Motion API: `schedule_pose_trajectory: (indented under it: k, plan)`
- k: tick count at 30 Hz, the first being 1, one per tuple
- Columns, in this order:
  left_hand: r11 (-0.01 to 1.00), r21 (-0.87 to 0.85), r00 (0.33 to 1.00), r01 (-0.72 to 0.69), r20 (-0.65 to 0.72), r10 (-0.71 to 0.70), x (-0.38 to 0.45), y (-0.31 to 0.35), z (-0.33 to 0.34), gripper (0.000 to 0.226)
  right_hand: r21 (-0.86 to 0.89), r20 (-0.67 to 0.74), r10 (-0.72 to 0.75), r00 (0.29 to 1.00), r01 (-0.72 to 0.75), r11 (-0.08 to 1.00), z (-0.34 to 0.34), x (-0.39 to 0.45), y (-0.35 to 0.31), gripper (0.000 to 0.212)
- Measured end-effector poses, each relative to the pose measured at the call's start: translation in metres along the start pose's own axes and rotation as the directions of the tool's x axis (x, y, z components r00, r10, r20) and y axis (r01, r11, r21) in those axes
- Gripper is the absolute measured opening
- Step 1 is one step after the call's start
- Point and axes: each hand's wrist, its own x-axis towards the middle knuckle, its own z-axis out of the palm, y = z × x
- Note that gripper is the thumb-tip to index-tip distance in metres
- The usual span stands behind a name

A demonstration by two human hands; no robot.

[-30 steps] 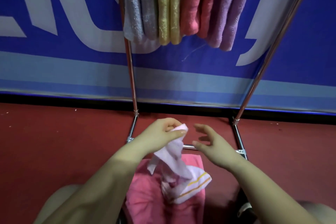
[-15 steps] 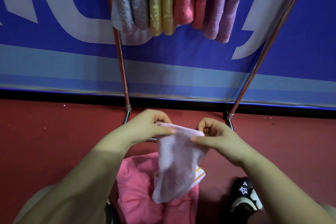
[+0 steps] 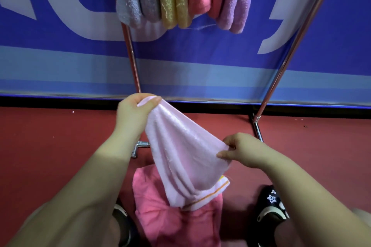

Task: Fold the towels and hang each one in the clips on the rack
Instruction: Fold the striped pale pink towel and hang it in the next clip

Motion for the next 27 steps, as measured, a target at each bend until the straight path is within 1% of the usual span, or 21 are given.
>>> schedule_pose_trajectory:
  k: [2, 3, 4, 5, 7, 8, 9, 11, 12, 13, 14, 15, 16, 17, 19, 20, 23, 26, 27]
  plan:
    - [0.997, -0.036, 0.992, 0.068, -0.105, -0.072, 0.006, -0.005, -0.007, 0.004, -0.101, -0.08, 0.042, 0.996, -0.05, 0.994, -0.006, -0.001, 0.004, 0.032]
    - [0.994, -0.045, 0.986, 0.096, -0.13, -0.101, 0.009, -0.008, -0.01, 0.009, -0.137, -0.123, 0.039, 0.992, -0.056, 0.989, -0.008, -0.001, 0.006, 0.033]
    - [0.993, -0.034, 0.985, 0.113, -0.127, -0.117, 0.01, -0.011, -0.012, 0.012, -0.133, -0.159, 0.028, 0.987, -0.05, 0.99, -0.01, -0.002, 0.007, 0.03]
    - [0.994, 0.015, 0.989, 0.11, -0.102, -0.108, 0.01, -0.014, -0.012, 0.012, -0.068, -0.196, 0.019, 0.98, -0.032, 0.997, -0.01, -0.003, 0.008, 0.027]
    - [0.984, 0.173, 0.999, 0.035, 0.025, -0.04, 0.004, -0.014, -0.008, 0.007, 0.119, -0.29, -0.01, 0.957, 0.046, 0.992, -0.01, -0.003, 0.006, 0.028]
    - [0.969, 0.245, 0.992, -0.035, 0.125, 0.005, -0.001, -0.013, -0.004, 0.007, 0.17, -0.343, -0.033, 0.939, 0.097, 0.981, -0.009, -0.003, 0.004, 0.033]
    - [0.948, 0.294, 0.971, -0.119, 0.235, 0.049, -0.007, -0.012, 0.0, 0.01, 0.166, -0.386, -0.073, 0.92, 0.147, 0.975, -0.008, -0.003, 0.002, 0.037]
    - [0.91, 0.328, 0.896, -0.253, 0.435, 0.092, -0.02, -0.011, 0.011, 0.02, 0.104, -0.406, -0.169, 0.898, 0.228, 0.968, -0.007, -0.005, -0.006, 0.04]
    - [0.904, 0.318, 0.851, -0.287, 0.517, 0.088, -0.026, -0.01, 0.016, 0.03, 0.085, -0.396, -0.217, 0.892, 0.271, 0.959, -0.006, -0.006, -0.011, 0.038]
    - [0.907, 0.295, 0.806, -0.302, 0.587, 0.077, -0.031, -0.01, 0.021, 0.04, 0.08, -0.381, -0.268, 0.885, 0.32, 0.944, -0.004, -0.007, -0.015, 0.033]
    - [0.911, 0.271, 0.76, -0.312, 0.646, 0.068, -0.035, -0.009, 0.024, 0.048, 0.085, -0.36, -0.301, 0.883, 0.353, 0.932, -0.004, -0.008, -0.019, 0.024]
    - [0.91, 0.255, 0.721, -0.328, 0.69, 0.066, -0.036, -0.01, 0.026, 0.05, 0.083, -0.342, -0.325, 0.881, 0.373, 0.924, -0.003, -0.009, -0.022, 0.013]
    - [0.904, 0.247, 0.693, -0.35, 0.717, 0.072, -0.036, -0.009, 0.027, 0.045, 0.076, -0.337, -0.343, 0.877, 0.388, 0.918, -0.002, -0.009, -0.024, 0.014]
    - [0.892, 0.246, 0.678, -0.378, 0.73, 0.086, -0.035, -0.009, 0.027, 0.036, 0.065, -0.34, -0.36, 0.869, 0.404, 0.913, -0.002, -0.009, -0.025, 0.022]
    - [0.877, 0.243, 0.672, -0.414, 0.731, 0.115, -0.032, -0.009, 0.026, 0.017, 0.047, -0.363, -0.373, 0.854, 0.417, 0.908, -0.002, -0.009, -0.027, 0.03]
    - [0.881, 0.237, 0.674, -0.408, 0.73, 0.116, -0.03, -0.01, 0.026, 0.015, 0.045, -0.373, -0.372, 0.85, 0.417, 0.908, -0.003, -0.01, -0.028, 0.031]
    - [0.901, 0.226, 0.674, -0.37, 0.733, 0.093, -0.03, -0.011, 0.026, 0.023, 0.061, -0.387, -0.353, 0.852, 0.405, 0.912, -0.004, -0.011, -0.028, 0.029]
    - [0.882, 0.241, 0.657, -0.406, 0.748, 0.097, -0.03, -0.009, 0.027, 0.007, 0.041, -0.39, -0.361, 0.847, 0.408, 0.912, -0.004, -0.011, -0.027, 0.018]
    - [0.883, 0.24, 0.663, -0.403, 0.741, 0.101, -0.029, -0.009, 0.027, 0.009, 0.032, -0.392, -0.358, 0.847, 0.401, 0.915, -0.005, -0.011, -0.027, 0.017]
